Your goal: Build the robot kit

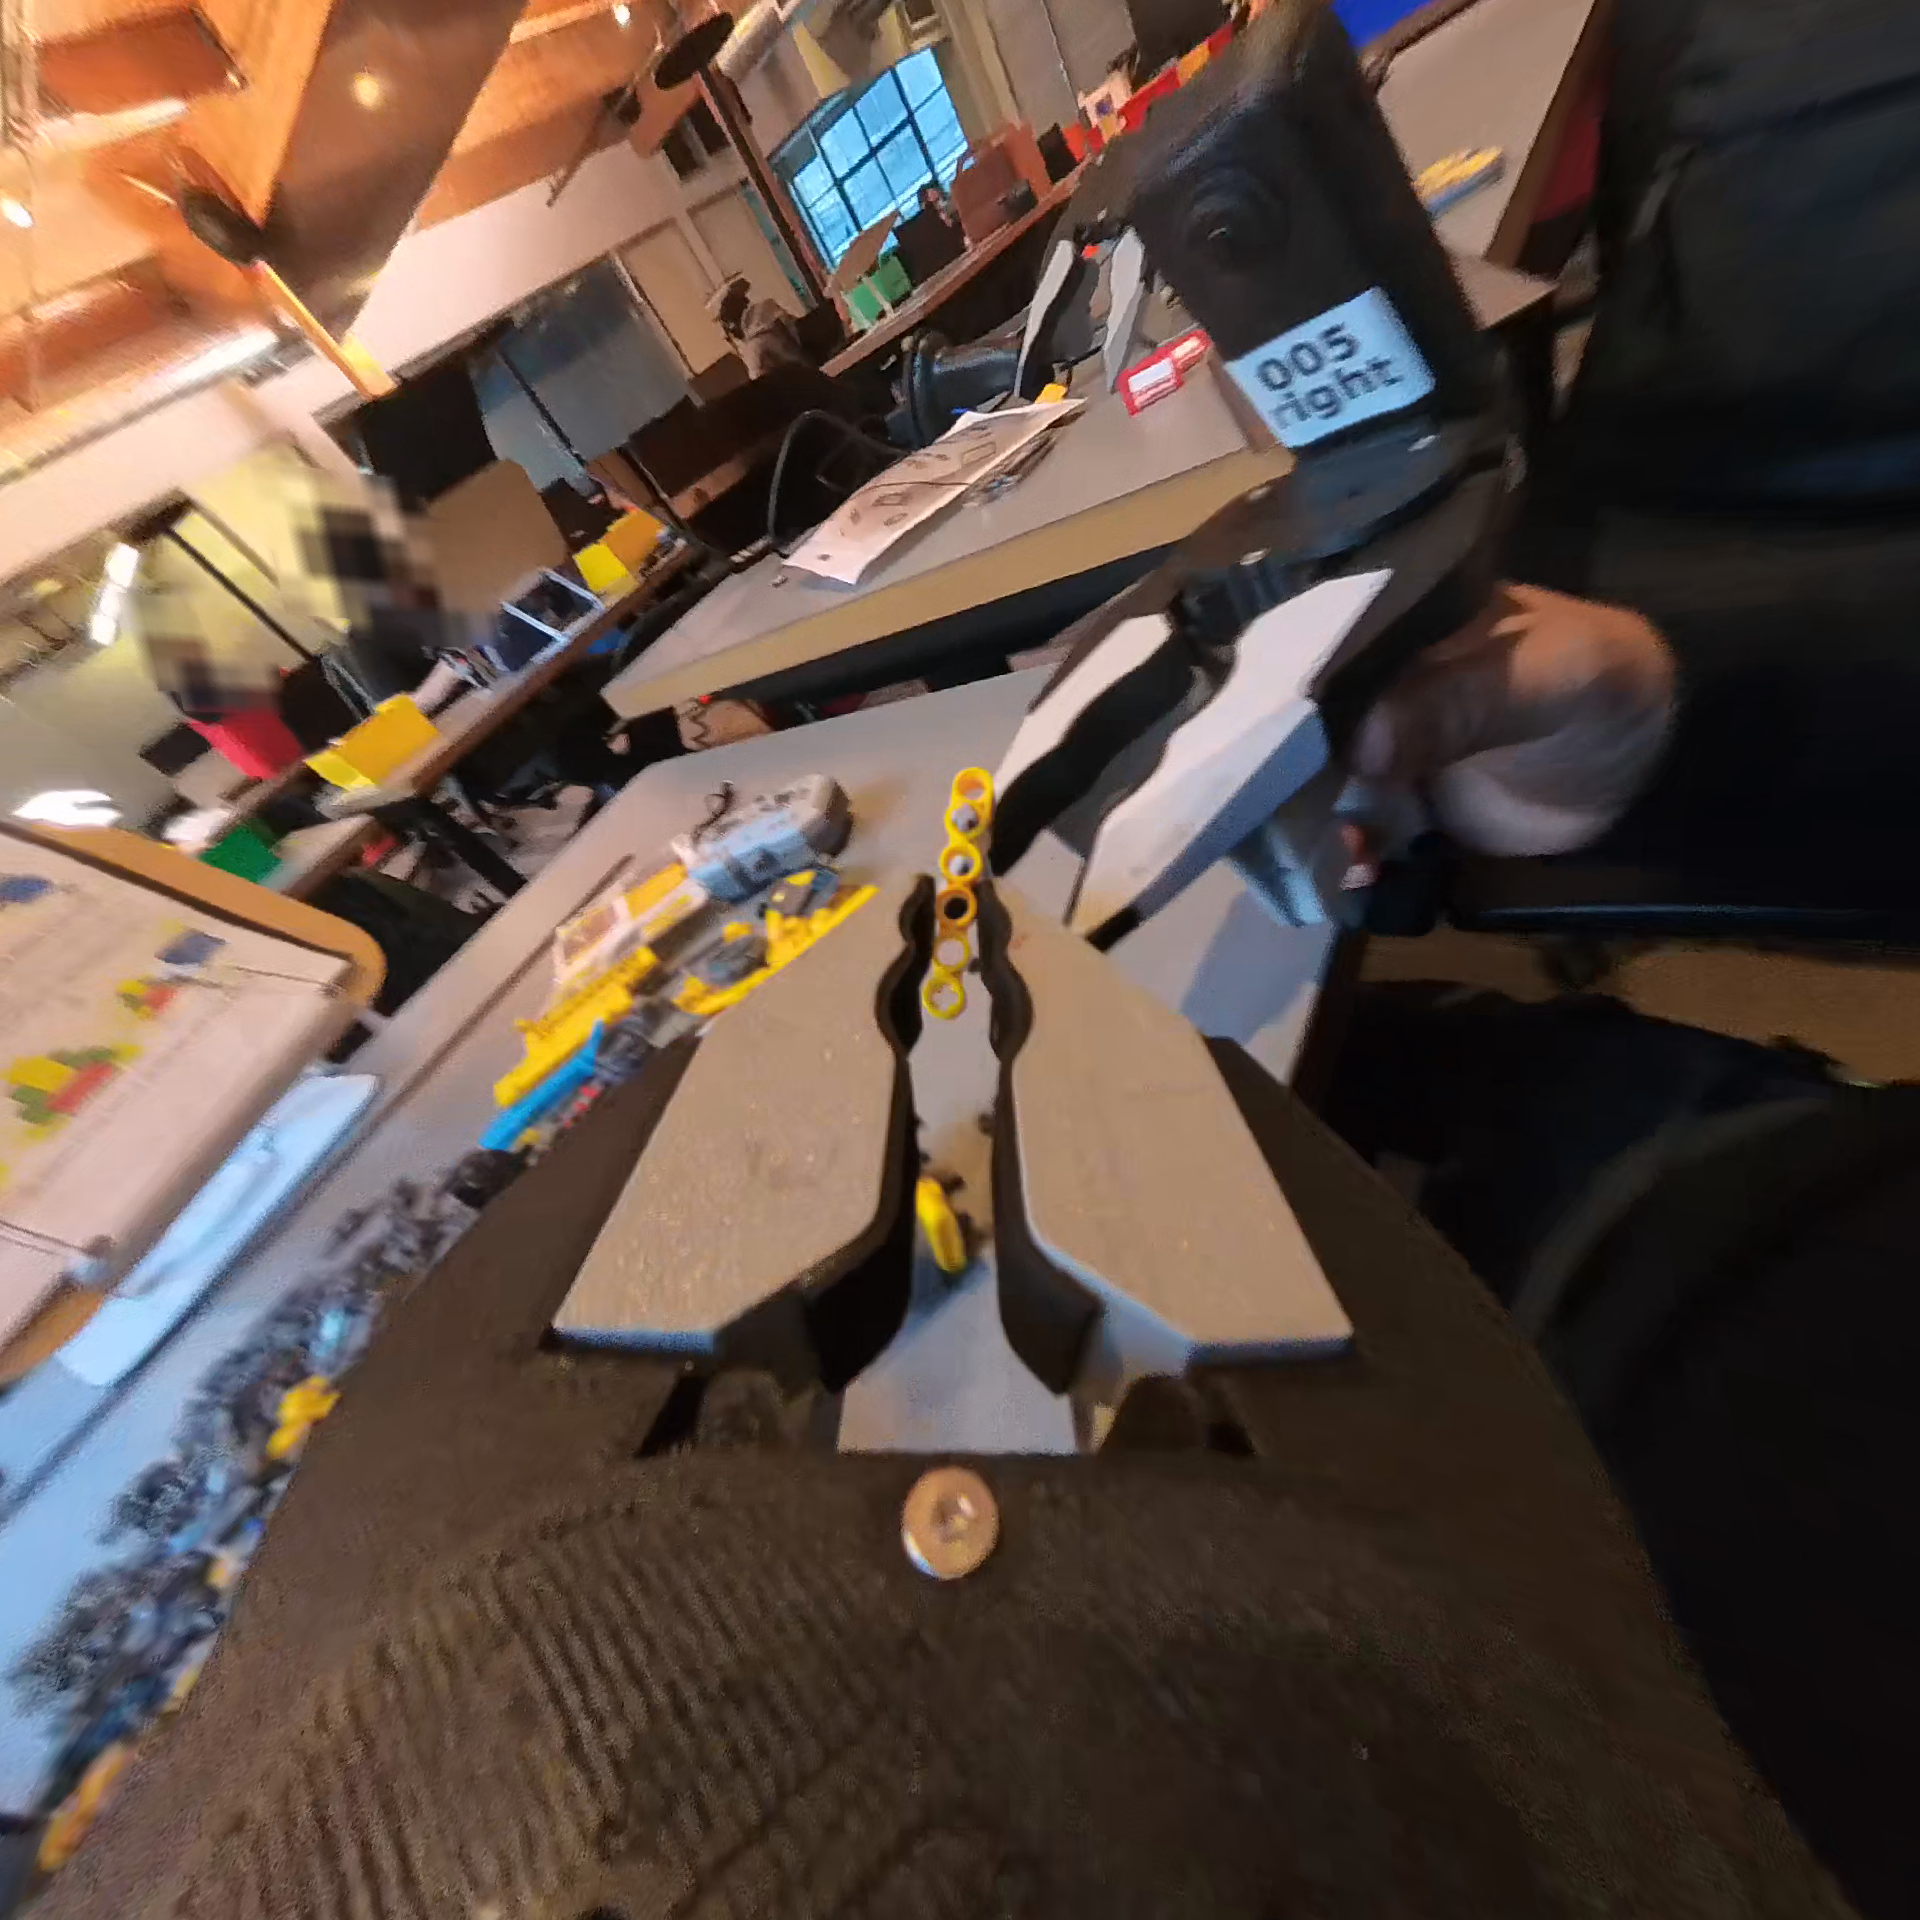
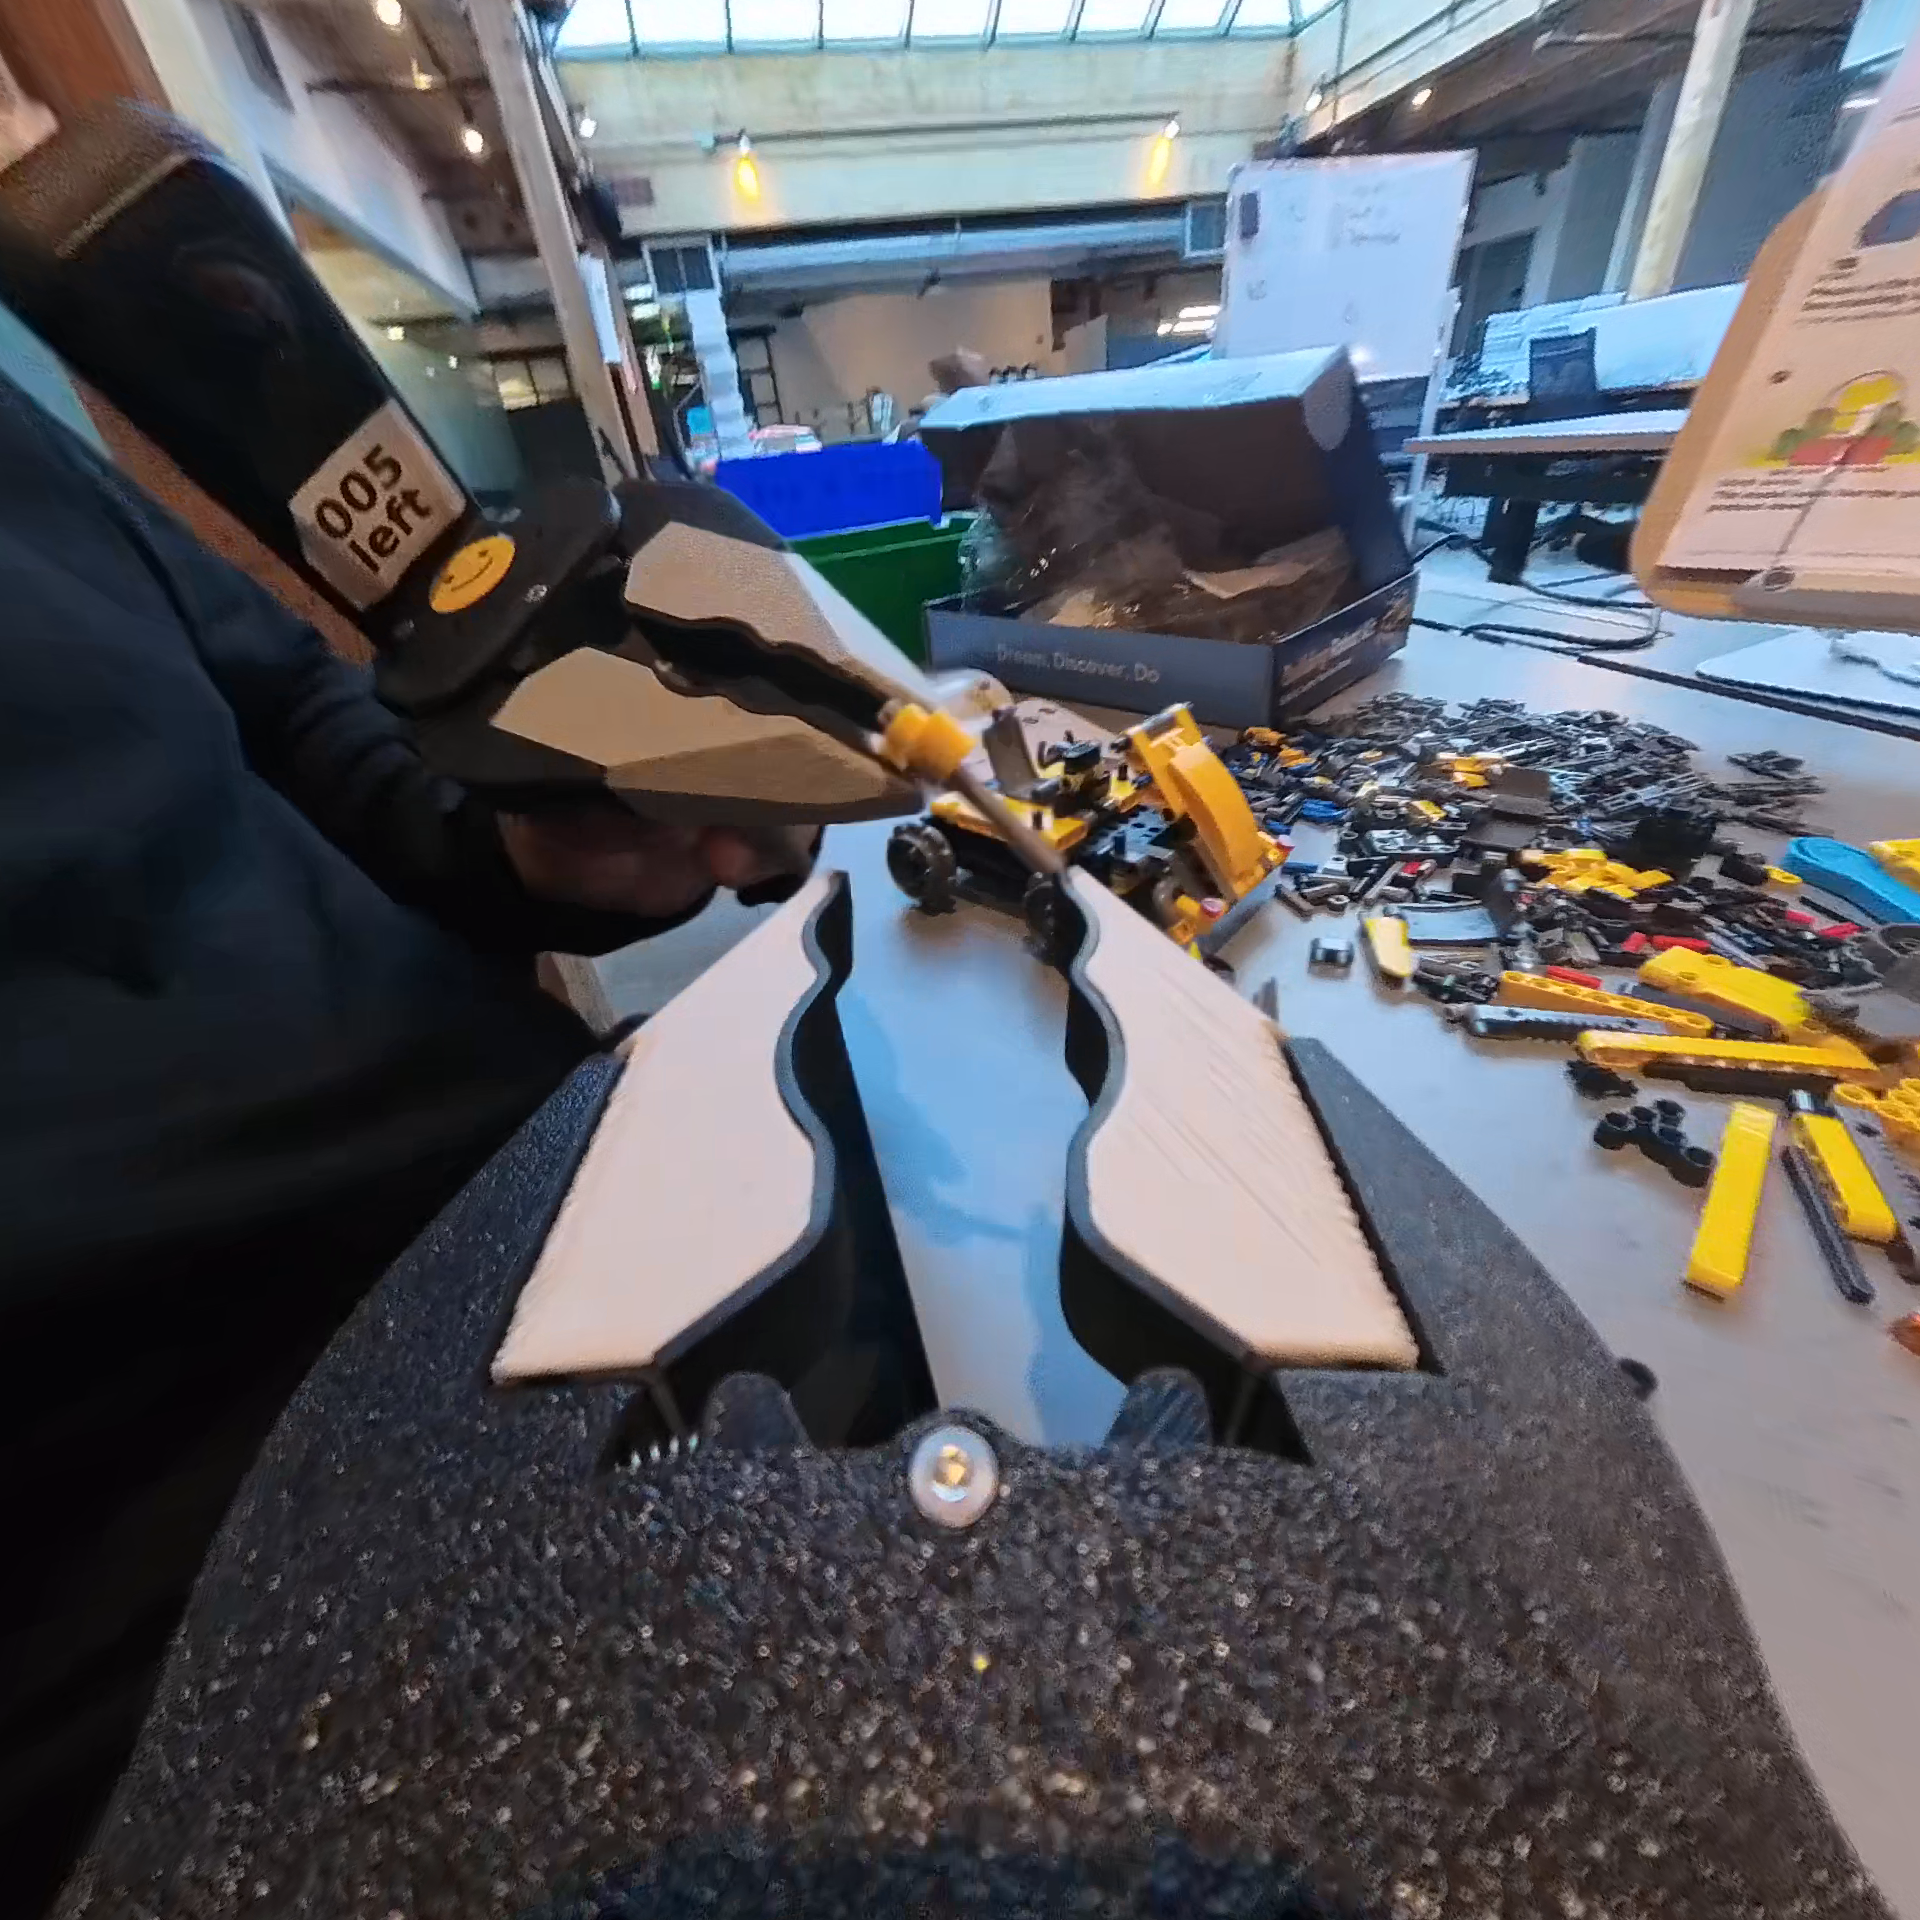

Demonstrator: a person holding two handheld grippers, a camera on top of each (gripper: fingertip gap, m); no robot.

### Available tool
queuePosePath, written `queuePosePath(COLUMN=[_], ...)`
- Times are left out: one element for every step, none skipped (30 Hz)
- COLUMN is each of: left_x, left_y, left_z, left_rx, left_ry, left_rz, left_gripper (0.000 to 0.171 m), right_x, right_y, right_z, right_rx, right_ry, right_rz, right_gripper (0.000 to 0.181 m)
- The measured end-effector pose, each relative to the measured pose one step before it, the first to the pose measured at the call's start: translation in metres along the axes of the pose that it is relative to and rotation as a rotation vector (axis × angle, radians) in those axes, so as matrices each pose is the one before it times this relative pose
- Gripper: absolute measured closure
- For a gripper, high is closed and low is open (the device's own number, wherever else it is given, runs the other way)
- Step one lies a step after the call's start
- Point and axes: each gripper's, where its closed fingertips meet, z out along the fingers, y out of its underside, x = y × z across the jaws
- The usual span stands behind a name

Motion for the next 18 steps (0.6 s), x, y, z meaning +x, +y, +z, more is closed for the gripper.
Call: queuePosePath(left_x=[0.00462,0.00223,0.00253,0.00274,0.00350,0.00336,0.00036,-0.00214,-0.00208,-0.00091,-0.00088,-0.00031,-0.00008,-0.00058,-0.00109,-0.00092,-0.00094,-0.00128], left_y=[0.00523,0.00824,0.00928,0.00664,0.00309,0.00206,0.00275,0.00252,0.00115,0.00077,0.00162,0.00315,0.00407,0.00371,0.00262,0.00195,0.00172,0.00141], left_z=[-0.00853,-0.00734,-0.00612,-0.00617,-0.00629,-0.00560,-0.00465,-0.00434,-0.00427,-0.00408,-0.00370,-0.00257,-0.00136,-0.00060,0.00010,0.00067,0.00087,0.00066], left_rx=[0.00171,-0.01601,-0.02617,-0.01420,0.00450,0.00805,-0.00086,-0.00298,0.00693,0.01240,0.01153,0.00457,-0.00265,-0.00142,0.00298,0.00265,0.00129,0.00221], left_ry=[0.0009,-0.0162,-0.0099,-0.0034,0.0051,0.0089,-0.0048,-0.0128,-0.0076,0.0015,0.0004,0.0032,0.0080,0.0081,0.0095,0.0133,0.0136,0.0108], left_rz=[-0.0162,0.0110,0.0095,-0.0104,-0.0291,-0.0312,-0.0180,-0.0096,-0.0127,-0.0231,-0.0286,-0.0307,-0.0324,-0.0324,-0.0313,-0.0306,-0.0290,-0.0232], left_gripper=[0.167,0.167,0.167,0.167,0.167,0.166,0.167,0.167,0.167,0.166,0.166,0.167,0.166,0.166,0.166,0.166,0.167,0.167], right_x=[-0.00384,-0.00464,-0.00451,-0.00335,-0.00247,-0.00252,-0.00269,-0.00262,-0.00226,-0.00178,-0.00131,-0.00115,-0.00085,-0.00005,0.00033,0.00020,0.00007,-0.00024], right_y=[0.00325,0.00298,0.00343,0.00430,0.00523,0.00631,0.00761,0.00759,0.00634,0.00480,0.00419,0.00351,0.00165,-0.00001,-0.00049,-0.00082,-0.00039,0.00021], right_z=[0.00343,0.00378,0.00395,0.00434,0.00451,0.00495,0.00521,0.00527,0.00487,0.00408,0.00336,0.00255,0.00126,0.00018,-0.00049,-0.00059,-0.00031,0.00008], right_rx=[-0.0129,-0.0105,-0.0112,-0.0138,-0.0168,-0.0233,-0.0326,-0.0380,-0.0372,-0.0321,-0.0273,-0.0230,-0.0114,0.0005,0.0052,0.0057,0.0023,-0.0021], right_ry=[-0.0119,-0.0190,-0.0210,-0.0145,-0.0094,-0.0104,-0.0112,-0.0093,-0.0048,-0.0009,-0.0002,-0.0022,-0.0025,0.0010,0.0015,-0.0035,-0.0067,-0.0097], right_rz=[-0.0154,-0.0095,-0.0025,0.0013,0.0009,-0.0023,-0.0075,-0.0140,-0.0203,-0.0219,-0.0160,-0.0077,-0.0036,-0.0013,0.0021,0.0062,0.0096,0.0108], right_gripper=[0.143,0.143,0.144,0.145,0.145,0.145,0.145,0.145,0.145,0.145,0.146,0.145,0.145,0.145,0.146,0.146,0.146,0.146])
